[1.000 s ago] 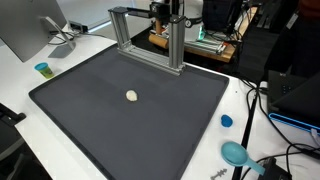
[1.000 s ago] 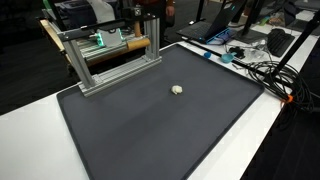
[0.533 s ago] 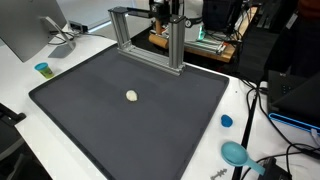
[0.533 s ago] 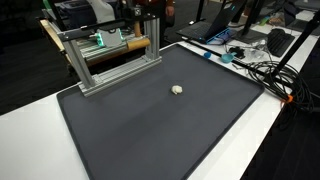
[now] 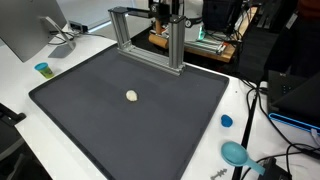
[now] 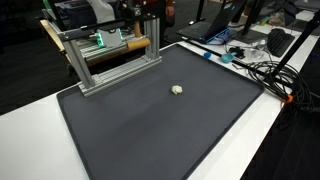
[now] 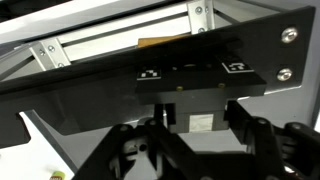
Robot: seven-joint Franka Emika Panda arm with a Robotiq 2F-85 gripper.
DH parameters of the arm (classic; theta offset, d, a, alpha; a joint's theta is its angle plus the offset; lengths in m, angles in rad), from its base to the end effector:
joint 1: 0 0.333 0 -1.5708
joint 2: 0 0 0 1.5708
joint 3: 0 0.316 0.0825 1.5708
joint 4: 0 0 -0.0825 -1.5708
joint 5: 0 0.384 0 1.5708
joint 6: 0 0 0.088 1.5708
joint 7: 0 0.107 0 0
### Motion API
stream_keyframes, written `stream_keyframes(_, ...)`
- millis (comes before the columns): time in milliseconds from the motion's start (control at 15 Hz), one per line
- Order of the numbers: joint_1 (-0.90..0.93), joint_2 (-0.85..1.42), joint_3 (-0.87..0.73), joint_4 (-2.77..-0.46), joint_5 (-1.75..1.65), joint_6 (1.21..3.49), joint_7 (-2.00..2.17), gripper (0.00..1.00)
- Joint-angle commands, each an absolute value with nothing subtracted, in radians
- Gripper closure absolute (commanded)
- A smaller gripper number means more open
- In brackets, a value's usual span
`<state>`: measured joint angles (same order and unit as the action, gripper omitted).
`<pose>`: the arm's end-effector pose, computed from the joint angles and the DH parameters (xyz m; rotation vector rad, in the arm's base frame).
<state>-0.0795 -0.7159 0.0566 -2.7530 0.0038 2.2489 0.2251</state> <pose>0.3435 -0.0085 0.4402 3.0838 -0.4032 0.3329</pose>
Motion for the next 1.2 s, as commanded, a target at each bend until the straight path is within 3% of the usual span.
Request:
stream_keyframes(0,-0.058,-0.742,0.033,-2.75,0.013,2.216,0.173,0.52)
stream_keyframes(133,-0.053,-0.747,0.027,-2.749,0.009,2.203,0.146,0.4)
stream_keyframes(467,-0.05,-0.761,0.026,-2.749,0.003,2.179,0.111,0.23)
stream_keyframes(933,-0.052,-0.791,0.038,-2.748,-0.006,2.168,0.108,0.37)
stream_keyframes(1133,-0.048,-0.798,0.058,-2.747,-0.018,2.168,0.115,0.36)
